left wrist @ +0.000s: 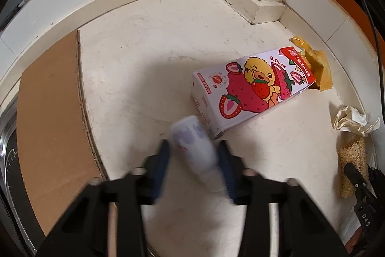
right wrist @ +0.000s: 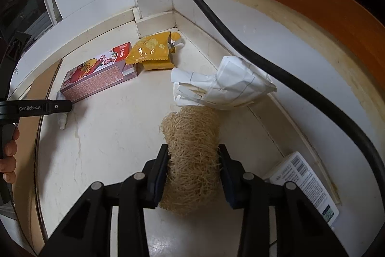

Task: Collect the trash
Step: 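Grasp the small white bottle with the left gripper while the right gripper grasps the loofah sponge, then carry the white bottle and loofah sponge down to the floor bin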

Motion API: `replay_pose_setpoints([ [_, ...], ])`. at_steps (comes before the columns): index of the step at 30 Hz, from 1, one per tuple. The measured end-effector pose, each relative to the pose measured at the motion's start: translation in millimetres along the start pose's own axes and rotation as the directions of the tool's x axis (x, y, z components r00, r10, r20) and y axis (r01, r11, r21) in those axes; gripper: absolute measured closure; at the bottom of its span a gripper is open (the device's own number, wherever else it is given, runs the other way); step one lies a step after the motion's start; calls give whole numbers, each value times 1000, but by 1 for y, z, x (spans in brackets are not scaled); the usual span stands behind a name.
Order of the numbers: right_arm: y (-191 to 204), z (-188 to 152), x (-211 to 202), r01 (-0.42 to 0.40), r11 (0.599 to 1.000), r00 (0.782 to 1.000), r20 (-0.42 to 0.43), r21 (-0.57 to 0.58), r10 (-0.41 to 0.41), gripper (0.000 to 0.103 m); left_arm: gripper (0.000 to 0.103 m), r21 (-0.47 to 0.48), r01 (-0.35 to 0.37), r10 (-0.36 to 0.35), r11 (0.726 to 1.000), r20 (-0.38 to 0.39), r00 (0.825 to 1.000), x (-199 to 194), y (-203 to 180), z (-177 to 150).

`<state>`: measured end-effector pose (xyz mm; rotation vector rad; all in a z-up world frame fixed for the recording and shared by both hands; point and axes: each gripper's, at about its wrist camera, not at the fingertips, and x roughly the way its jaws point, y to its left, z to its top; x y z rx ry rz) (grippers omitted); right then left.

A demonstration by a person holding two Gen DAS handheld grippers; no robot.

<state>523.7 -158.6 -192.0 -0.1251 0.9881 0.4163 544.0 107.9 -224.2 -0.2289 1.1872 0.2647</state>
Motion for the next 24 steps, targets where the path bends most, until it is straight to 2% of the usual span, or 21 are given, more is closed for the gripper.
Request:
replay_pose_setpoints([
  [2,0,-1,-1,4,1000,1000,0,-1,-4,68,79,3,-1,1,1000,7,1000,0,-1,0],
  [8,1,-7,-8,-5,1000,1000,-11,15,6,73,80,8,-22,22,1000,35,999,-6,1,-9],
  [13,2,-19,-25,-40,997,999,-18,62,41,74,81,57,-17,14,998,61,998,-36,-6,-25],
  [24,23,-46,-90,-85,987,996,15,138,84,74,80,184,100,-113,978,58,992,-130,-11,-91],
])
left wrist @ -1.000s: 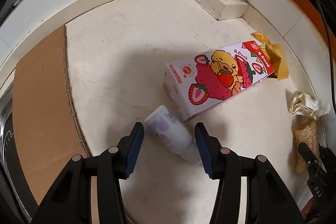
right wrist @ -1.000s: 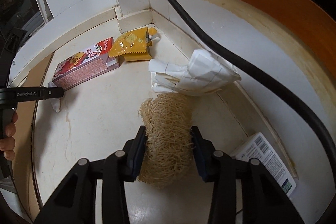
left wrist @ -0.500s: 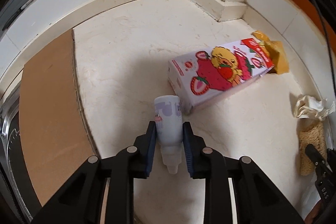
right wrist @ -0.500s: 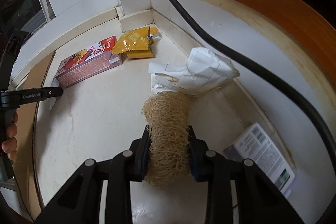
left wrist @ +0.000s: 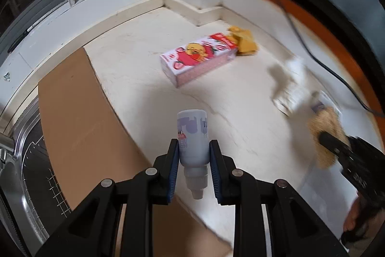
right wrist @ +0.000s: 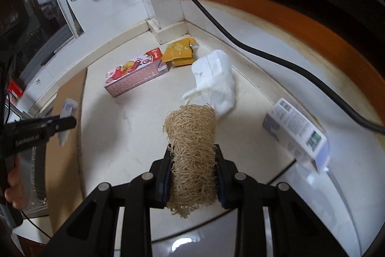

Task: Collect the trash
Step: 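Carry the white bottle and loofah sponge down to the floor bin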

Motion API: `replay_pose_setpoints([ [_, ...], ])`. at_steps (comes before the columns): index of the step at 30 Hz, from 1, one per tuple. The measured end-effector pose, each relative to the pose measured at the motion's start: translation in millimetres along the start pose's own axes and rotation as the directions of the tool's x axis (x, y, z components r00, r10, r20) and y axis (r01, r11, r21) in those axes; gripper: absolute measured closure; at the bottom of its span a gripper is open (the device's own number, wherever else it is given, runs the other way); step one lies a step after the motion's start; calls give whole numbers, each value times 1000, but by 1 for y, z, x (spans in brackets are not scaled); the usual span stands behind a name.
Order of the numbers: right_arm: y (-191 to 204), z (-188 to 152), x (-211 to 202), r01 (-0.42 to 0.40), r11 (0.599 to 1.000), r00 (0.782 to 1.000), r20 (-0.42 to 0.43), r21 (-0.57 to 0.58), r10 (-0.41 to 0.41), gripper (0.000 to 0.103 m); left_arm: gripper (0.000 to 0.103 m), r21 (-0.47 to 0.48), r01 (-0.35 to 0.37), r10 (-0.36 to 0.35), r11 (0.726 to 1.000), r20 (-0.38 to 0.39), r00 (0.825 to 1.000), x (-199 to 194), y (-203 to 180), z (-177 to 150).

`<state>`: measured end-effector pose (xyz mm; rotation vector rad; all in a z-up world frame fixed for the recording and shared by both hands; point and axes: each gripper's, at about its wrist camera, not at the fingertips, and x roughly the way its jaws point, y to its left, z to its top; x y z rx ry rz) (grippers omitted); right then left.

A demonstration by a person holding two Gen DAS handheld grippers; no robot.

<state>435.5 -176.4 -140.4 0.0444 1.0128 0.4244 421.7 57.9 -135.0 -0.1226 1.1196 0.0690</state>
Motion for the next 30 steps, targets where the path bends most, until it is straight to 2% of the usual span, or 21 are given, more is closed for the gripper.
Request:
replay_pose_setpoints([
  [5,6,-18,-23,2,999,1000,4,45,-2,74,80,58,51,-52,997,20,998,-50,-6,-28],
  [9,22,-39,-57,-12,998,1000,27,59,10,74,80,90,81,-84,993,33,996,-91,-8,-49],
  [13,51,-65,-102,-42,998,997,65,54,38,74,80,133,103,-110,986,45,993,-136,-11,-77],
  [20,105,-120,-177,-82,996,992,104,36,77,73,80,210,149,-169,966,77,983,-214,-10,-148],
  [26,146,-178,-216,-90,995,991,100,34,86,73,80,276,158,-183,948,67,981,-249,-3,-215],
  [30,167,-216,-230,-77,996,993,88,44,73,73,80,298,158,-182,941,54,982,-257,5,-255],
])
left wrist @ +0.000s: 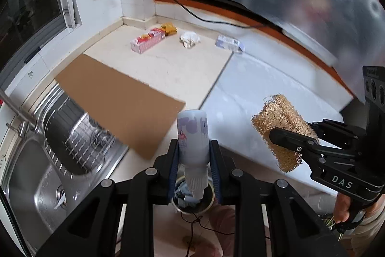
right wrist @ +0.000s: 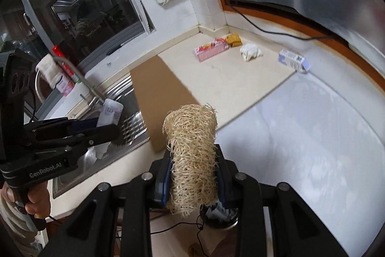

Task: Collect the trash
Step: 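Carry the white bottle and loofah sponge down to the floor bin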

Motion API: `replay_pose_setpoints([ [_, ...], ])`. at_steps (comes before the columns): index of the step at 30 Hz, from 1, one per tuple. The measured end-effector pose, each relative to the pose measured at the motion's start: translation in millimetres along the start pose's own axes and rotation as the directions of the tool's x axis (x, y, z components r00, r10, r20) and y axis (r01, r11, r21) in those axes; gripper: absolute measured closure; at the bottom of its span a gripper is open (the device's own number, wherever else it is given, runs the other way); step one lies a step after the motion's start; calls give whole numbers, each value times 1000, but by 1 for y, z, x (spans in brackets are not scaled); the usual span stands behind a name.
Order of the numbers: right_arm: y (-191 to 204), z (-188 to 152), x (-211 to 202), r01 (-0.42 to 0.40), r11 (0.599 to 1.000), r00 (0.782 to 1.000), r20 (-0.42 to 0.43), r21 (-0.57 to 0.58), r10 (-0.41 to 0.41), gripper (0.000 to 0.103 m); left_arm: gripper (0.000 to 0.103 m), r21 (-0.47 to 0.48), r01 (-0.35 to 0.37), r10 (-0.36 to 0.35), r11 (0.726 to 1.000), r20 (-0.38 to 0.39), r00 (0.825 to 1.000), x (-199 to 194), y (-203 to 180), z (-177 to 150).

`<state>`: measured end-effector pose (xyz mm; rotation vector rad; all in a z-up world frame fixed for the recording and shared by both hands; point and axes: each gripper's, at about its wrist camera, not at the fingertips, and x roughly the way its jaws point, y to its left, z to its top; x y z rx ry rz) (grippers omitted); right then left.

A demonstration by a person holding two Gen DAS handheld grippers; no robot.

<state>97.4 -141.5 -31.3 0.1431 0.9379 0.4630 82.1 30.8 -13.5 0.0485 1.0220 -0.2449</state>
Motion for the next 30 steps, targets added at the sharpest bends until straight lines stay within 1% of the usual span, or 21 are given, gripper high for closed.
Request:
replay_pose_setpoints([
  [4,11,-38,-10,22,999,1000,-22,26,-22,73,80,7,4,-4,1000,-23,1000,-1,-1,-36],
  [7,16,-65,-11,39,998,998,-43,42,-38,73,80,23,-17,18,1000,-44,999,5,-3,-64],
  [10,18,-86,-7,47,998,996,-75,49,-43,73,80,35,-40,41,999,-53,998,14,-4,-82],
  [14,19,-112,9,49,998,992,-121,44,-43,73,80,80,-113,116,990,-26,993,33,-10,-106],
  [16,16,-124,24,38,998,987,-156,40,-31,73,80,76,-116,120,990,-45,992,47,-9,-116],
  [19,9,-139,45,47,999,981,-189,20,-43,73,80,49,-105,109,993,-78,991,70,-5,-129],
  [21,0,-148,65,38,999,975,-220,22,-32,73,80,32,-114,116,993,-112,987,88,-3,-137],
  [24,-14,-160,91,36,999,965,-259,29,-27,72,80,-17,-105,100,994,-167,981,122,1,-155],
  [26,-28,-170,114,42,998,955,-295,39,-29,72,80,-27,-106,99,994,-194,976,142,2,-166],
  [28,-37,-179,134,54,998,948,-314,31,-42,72,80,-28,-117,108,993,-224,969,171,2,-180],
  [30,-48,-191,160,56,998,937,-347,30,-42,72,80,-38,-122,108,992,-248,963,197,2,-192],
])
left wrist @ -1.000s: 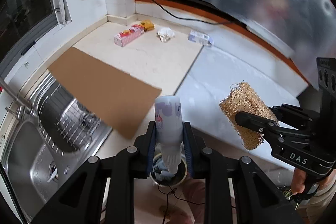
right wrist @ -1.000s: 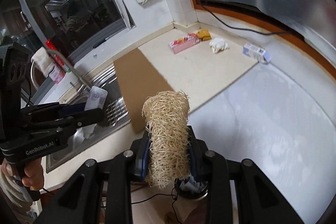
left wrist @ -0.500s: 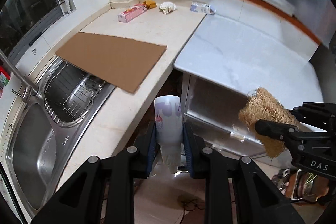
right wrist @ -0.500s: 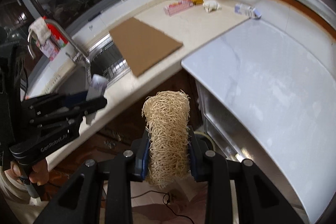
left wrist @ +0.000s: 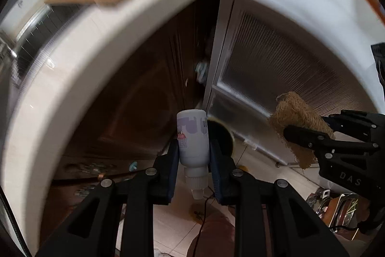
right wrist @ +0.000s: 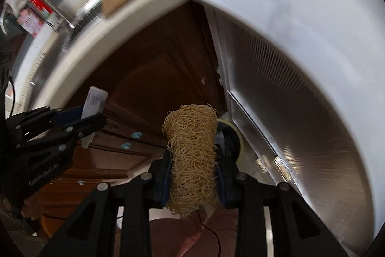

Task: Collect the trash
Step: 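Carry the white bottle and loofah sponge down to the floor bin, then open both grippers over the bin to drop the bottle and sponge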

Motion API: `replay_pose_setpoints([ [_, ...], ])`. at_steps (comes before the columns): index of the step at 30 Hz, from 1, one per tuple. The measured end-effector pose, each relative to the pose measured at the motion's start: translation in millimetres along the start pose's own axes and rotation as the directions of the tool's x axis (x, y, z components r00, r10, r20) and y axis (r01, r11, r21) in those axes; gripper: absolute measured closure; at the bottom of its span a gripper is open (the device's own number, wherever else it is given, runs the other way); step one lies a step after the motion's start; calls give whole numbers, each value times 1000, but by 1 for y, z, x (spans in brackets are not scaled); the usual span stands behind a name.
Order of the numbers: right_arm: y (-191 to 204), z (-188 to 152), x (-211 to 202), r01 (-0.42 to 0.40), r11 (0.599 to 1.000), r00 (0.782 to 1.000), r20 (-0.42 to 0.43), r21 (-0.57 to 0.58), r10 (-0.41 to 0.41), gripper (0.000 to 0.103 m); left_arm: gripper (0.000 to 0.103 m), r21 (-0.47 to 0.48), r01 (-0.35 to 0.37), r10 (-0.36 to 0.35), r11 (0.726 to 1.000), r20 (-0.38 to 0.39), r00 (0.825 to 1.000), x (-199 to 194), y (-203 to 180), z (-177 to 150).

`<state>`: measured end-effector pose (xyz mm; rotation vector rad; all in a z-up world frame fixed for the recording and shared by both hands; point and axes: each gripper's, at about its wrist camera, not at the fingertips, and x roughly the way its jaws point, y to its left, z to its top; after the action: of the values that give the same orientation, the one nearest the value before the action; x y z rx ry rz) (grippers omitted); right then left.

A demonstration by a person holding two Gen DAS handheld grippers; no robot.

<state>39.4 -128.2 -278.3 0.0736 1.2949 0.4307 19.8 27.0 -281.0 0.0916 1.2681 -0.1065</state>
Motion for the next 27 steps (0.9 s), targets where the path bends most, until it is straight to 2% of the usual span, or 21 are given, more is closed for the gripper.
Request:
replay_pose_setpoints([
  [6,-20,-6,90,-11,1000,994,-109,1,11,71,80,-74,16,-23,997,-90,996,93,0,-8],
  [9,-25,-8,129,-12,1000,990,-141,-12,10,71,80,-87,5,-16,996,-120,993,136,-1,-11],
  [12,-30,-8,169,-16,1000,987,-162,-7,14,65,80,-94,-3,-11,996,-145,989,173,2,-14],
  [13,-33,-8,183,-9,1000,986,-169,-3,8,65,77,-96,-5,-10,995,-152,988,185,4,-14],
  [15,-37,-9,203,2,1000,982,-189,8,0,63,62,-102,-1,-16,995,-169,986,200,8,-17],
  [16,-40,-9,213,5,1000,980,-200,20,-1,62,48,-106,3,-22,994,-178,984,205,10,-18],
  [17,-43,-10,220,5,999,978,-208,34,2,60,44,-112,-4,-17,994,-183,983,211,12,-20],
  [20,-48,-14,227,-4,998,977,-211,68,19,49,43,-118,-20,-4,993,-199,980,220,16,-25],
  [27,-53,-14,210,13,998,979,-206,67,1,48,43,-119,-39,15,992,-198,980,213,20,-29],
])
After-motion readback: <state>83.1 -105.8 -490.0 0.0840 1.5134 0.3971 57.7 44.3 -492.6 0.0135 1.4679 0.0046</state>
